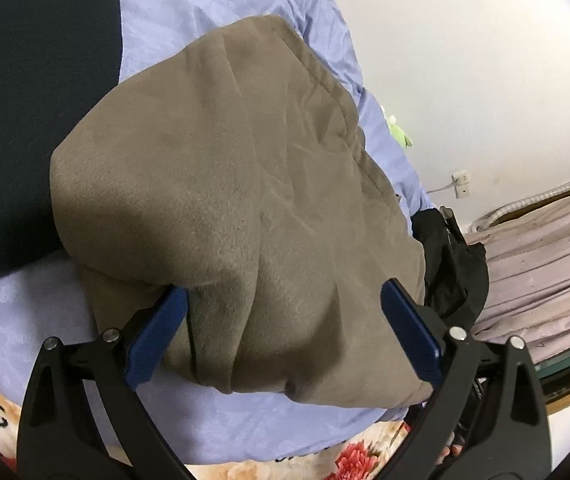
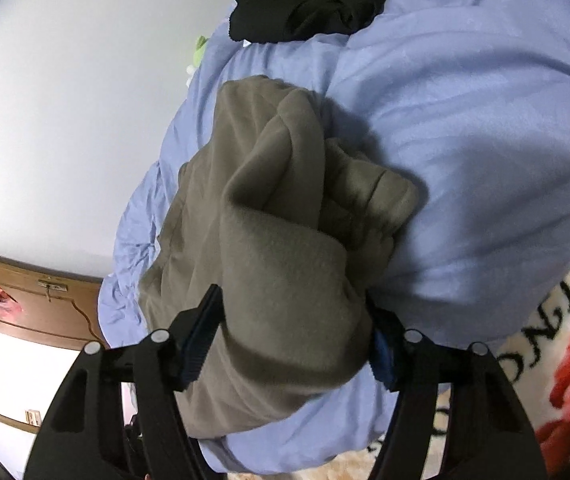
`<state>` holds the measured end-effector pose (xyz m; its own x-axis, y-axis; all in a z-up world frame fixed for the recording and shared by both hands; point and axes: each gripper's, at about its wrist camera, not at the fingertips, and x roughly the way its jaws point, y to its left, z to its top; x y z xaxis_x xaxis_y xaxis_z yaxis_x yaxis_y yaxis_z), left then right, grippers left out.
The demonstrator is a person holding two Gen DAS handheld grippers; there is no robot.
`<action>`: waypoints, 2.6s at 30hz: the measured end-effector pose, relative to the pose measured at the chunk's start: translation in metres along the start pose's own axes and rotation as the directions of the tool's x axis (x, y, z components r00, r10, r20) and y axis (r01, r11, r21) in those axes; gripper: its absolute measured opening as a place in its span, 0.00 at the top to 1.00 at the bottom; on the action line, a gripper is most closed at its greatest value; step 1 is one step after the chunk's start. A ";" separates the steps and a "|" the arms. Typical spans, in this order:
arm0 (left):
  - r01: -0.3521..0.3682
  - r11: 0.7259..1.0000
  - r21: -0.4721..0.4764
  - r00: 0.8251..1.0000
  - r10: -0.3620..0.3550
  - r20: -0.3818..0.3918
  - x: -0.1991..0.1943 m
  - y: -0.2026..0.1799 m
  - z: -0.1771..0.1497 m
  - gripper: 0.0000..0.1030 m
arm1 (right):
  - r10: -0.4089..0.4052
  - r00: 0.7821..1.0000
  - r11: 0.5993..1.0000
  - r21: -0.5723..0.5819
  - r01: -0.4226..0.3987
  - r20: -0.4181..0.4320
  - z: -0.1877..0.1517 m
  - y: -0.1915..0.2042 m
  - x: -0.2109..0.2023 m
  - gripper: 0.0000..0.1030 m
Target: Fold large clothes
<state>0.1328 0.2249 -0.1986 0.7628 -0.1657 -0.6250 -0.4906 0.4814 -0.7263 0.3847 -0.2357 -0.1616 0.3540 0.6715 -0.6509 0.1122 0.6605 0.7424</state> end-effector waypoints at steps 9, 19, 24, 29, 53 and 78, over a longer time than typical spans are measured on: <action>0.067 0.996 -0.057 0.988 -0.074 -0.139 0.004 0.011 0.010 0.08 | -0.118 0.991 0.990 -0.087 0.112 -0.067 -0.003 0.011 0.033 0.25; -0.222 0.975 0.005 0.966 0.221 -0.138 -0.026 0.039 -0.017 0.08 | -0.148 0.985 0.986 -0.096 0.140 -0.089 -0.004 0.003 0.055 0.20; -0.218 0.976 -0.001 0.974 0.218 -0.064 -0.018 0.046 0.003 0.08 | -0.138 0.986 0.988 -0.088 0.130 -0.095 0.000 0.003 0.057 0.19; -0.202 0.979 0.024 0.977 0.203 -0.063 0.005 0.034 0.010 0.08 | -0.075 0.995 0.996 -0.061 0.071 -0.071 0.003 0.001 0.046 0.22; 0.011 1.000 -0.025 0.990 -0.014 -0.137 0.027 0.022 0.023 0.68 | 0.020 0.998 0.993 -0.118 -0.028 -0.067 0.014 0.025 0.036 0.75; 0.221 0.965 0.140 0.975 -0.224 0.004 -0.173 -0.142 0.089 0.79 | 0.194 0.981 0.900 -0.396 -0.182 -0.011 0.011 0.252 -0.157 0.81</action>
<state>0.1084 0.2615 0.0382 0.8549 -0.2659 -0.4454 -0.2460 0.5481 -0.7994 0.3677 -0.1782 0.1292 0.3586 0.7904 -0.4967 -0.3315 0.6052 0.7238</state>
